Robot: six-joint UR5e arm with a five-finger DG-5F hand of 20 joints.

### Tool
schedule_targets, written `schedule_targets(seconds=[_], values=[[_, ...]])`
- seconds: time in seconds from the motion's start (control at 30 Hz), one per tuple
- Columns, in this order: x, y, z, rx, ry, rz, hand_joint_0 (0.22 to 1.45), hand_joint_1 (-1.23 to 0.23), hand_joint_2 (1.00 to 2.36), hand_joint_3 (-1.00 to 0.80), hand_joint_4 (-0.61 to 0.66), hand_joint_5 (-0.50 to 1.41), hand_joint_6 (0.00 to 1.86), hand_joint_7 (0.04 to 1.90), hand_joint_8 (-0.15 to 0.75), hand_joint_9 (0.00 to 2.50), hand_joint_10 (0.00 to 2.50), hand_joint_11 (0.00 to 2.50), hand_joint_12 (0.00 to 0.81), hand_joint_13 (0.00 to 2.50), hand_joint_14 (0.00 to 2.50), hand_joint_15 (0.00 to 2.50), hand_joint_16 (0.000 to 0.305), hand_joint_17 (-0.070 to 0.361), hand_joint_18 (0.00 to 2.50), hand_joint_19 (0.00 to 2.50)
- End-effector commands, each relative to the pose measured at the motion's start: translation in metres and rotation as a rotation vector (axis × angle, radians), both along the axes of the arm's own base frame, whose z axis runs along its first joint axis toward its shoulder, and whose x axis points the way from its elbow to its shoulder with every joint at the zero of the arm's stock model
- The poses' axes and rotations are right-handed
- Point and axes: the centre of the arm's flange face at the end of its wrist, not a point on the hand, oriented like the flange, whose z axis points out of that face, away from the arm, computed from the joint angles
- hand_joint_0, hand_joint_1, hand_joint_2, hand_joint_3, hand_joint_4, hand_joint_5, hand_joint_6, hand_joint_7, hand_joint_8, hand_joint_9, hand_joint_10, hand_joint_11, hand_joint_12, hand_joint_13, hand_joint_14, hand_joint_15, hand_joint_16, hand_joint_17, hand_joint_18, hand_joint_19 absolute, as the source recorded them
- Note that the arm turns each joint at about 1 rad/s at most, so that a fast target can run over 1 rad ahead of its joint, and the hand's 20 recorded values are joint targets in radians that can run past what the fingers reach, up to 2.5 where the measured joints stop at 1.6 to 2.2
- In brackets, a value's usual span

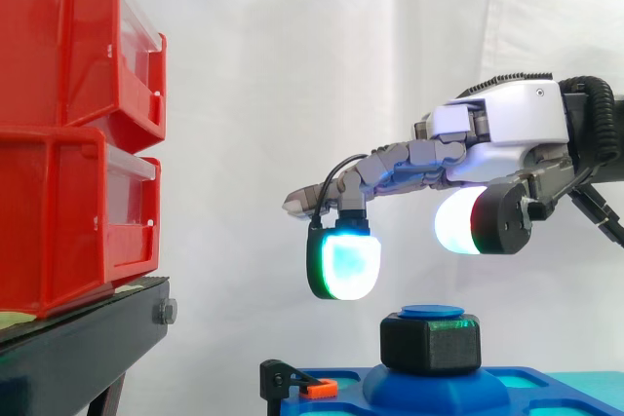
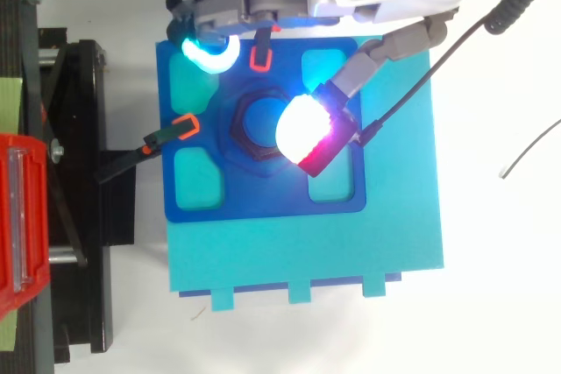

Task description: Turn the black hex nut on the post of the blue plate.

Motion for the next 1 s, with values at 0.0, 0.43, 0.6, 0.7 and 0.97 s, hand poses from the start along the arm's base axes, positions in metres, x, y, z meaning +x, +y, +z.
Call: schedule_targets(seconds=[0.0, 0.43, 0.6, 0.7, 0.97], values=[[0.001, 0.004, 0.001, 0.013, -0.001, 0.007, 0.41, -0.27, 1.00, -0.50, 0.22, -0.22, 0.50, 1.06, 0.251, 0.12, 0.00, 0.03, 0.386, 0.10, 0.00, 0.04, 0.062, 0.139, 0.00, 0.09], [0.008, 0.037, -0.015, 0.026, -0.002, 0.022, 0.42, -0.19, 1.00, -0.50, 0.21, -0.22, 0.50, 1.06, 0.249, 0.11, 0.00, 0.03, 0.381, 0.09, 0.00, 0.03, 0.060, 0.136, 0.00, 0.09], [0.011, 0.044, -0.016, 0.038, 0.003, 0.007, 0.43, -0.18, 1.00, -0.50, 0.20, -0.22, 0.50, 1.05, 0.246, 0.11, 0.00, 0.02, 0.378, 0.09, 0.00, 0.04, 0.060, 0.135, 0.00, 0.09], [0.013, 0.051, -0.016, 0.046, 0.002, 0.011, 0.43, -0.17, 1.00, -0.50, 0.20, -0.22, 0.50, 1.05, 0.246, 0.11, 0.00, 0.03, 0.377, 0.08, 0.00, 0.03, 0.060, 0.134, 0.00, 0.10], [0.019, 0.064, -0.019, 0.059, -0.028, 0.002, 0.44, -0.17, 1.00, -0.50, 0.20, -0.22, 0.50, 1.05, 0.244, 0.11, 0.00, 0.02, 0.375, 0.08, 0.00, 0.04, 0.059, 0.133, 0.00, 0.09]])
